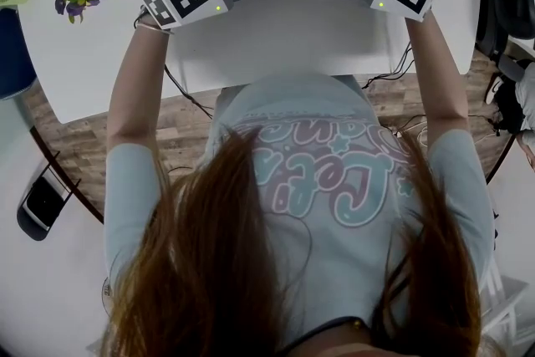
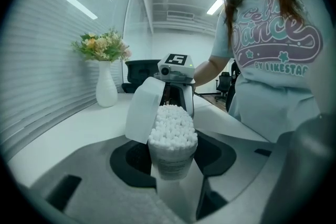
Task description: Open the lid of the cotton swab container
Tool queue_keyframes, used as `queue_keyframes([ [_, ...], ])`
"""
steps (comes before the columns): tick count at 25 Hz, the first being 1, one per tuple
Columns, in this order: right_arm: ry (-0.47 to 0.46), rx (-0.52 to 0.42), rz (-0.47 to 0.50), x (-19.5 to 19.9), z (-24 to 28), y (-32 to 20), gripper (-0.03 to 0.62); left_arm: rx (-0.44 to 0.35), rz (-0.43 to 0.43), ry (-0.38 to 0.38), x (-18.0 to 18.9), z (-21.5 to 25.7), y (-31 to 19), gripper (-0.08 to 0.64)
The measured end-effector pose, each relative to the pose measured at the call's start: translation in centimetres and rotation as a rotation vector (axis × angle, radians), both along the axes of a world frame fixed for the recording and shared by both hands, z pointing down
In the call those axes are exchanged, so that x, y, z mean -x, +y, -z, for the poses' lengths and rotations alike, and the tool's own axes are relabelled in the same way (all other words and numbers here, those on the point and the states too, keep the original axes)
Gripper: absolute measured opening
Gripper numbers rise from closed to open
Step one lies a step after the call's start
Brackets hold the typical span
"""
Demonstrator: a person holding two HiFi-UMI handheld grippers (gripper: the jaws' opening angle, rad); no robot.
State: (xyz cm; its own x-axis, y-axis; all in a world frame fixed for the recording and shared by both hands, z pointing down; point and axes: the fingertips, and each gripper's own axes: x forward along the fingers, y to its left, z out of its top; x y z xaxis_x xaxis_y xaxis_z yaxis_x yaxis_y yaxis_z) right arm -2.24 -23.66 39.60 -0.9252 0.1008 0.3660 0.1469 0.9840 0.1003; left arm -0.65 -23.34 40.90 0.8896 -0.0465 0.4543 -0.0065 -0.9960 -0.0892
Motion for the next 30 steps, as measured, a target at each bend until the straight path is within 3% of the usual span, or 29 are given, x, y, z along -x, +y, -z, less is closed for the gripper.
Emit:
queue_keyframes([
  [11, 0.052, -0.006, 0.006, -0.2, -1.5, 0.0, 0.183, -0.006, 0.004, -0.07, 0.0, -1.5, 0.0, 0.195],
  [22, 0.032, 0.026, -0.002, -0.1, -1.6, 0.1, 0.183, 0.022, 0.017, -0.048, 0.0, -1.7, 0.2, 0.195],
  [27, 0.036, 0.075, -0.036, 0.0, -1.5, 0.0, 0.187, 0.036, 0.019, -0.058, 0.1, -1.7, 0.1, 0.195],
  [30, 0.042, 0.06, -0.066, -0.1, -1.7, -0.1, 0.187, 0.036, 0.053, -0.064, 0.1, -1.9, 0.0, 0.196],
])
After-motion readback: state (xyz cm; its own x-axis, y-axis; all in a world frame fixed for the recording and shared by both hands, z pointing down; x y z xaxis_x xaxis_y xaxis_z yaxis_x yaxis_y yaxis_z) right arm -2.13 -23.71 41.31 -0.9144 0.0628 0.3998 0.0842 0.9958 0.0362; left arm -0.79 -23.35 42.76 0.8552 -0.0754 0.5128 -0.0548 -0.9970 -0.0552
